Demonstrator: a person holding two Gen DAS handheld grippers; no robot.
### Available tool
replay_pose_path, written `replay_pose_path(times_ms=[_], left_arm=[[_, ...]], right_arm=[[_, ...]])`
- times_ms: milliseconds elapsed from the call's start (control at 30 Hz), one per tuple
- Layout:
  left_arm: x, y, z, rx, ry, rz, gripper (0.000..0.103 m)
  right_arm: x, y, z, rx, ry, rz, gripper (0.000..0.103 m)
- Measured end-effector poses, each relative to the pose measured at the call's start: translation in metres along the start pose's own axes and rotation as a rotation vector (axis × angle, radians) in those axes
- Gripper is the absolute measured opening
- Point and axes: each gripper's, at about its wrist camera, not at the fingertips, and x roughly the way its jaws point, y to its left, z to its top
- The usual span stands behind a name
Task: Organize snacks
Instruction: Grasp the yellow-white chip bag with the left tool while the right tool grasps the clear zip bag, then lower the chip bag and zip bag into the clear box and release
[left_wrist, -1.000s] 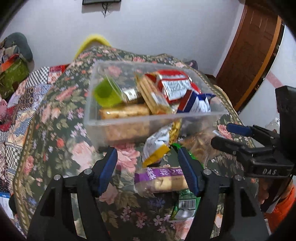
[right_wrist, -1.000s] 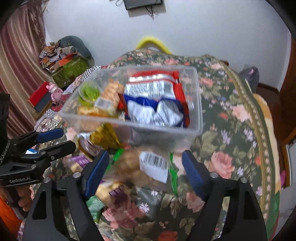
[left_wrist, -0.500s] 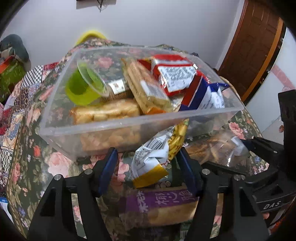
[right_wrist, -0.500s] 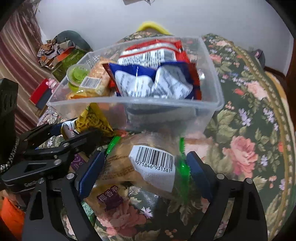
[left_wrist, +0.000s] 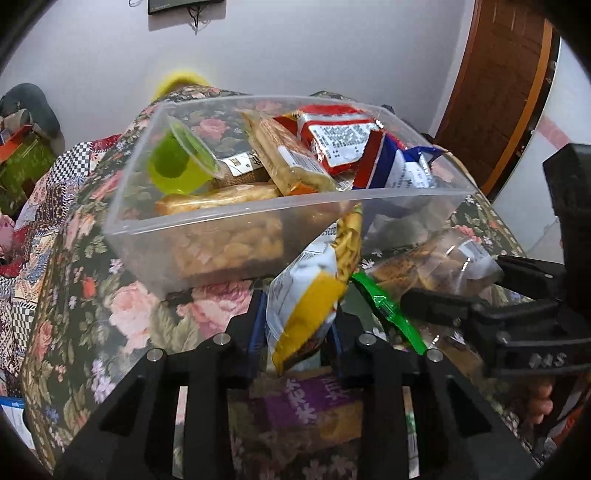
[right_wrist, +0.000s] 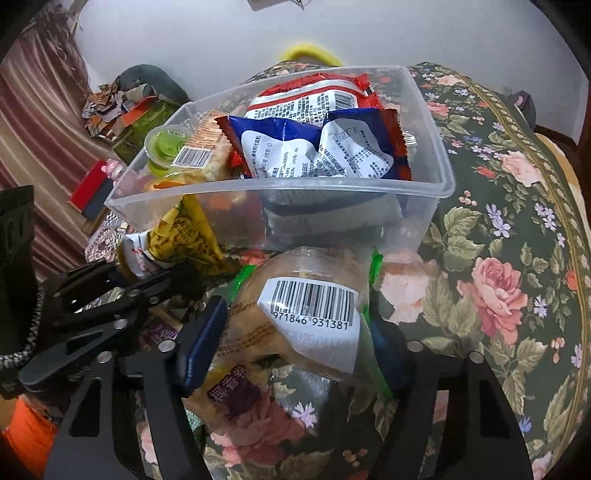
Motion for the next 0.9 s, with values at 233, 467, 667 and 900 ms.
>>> replay_pose_path(times_ms=[233,467,667,900], left_arm=[[-0.033,0.004,-0.01,0.009,-0.041,0.007,0.025],[-0.062,0.013,-0.011,-0.031,-0.088,0.005,0.025],[-0.078,0.022,0.004,-0.059,-0.132,0.009,0.025],[-0.083,0.033,0.027,-0.09,-0.171,0.007,0.025]], right_arm=[[-0.013,-0.011,-0.005,0.043,-0.014,0.013,0.057],[-0.042,-0.013,-0.004,0.049,-0.064,0.008,0.057],[-0.066,-0.002,0.016,0.01,-0.144,-0.007,0.058],[-0.071,0.019,0.047,-0.046,-0.207,-0.005,0.058]])
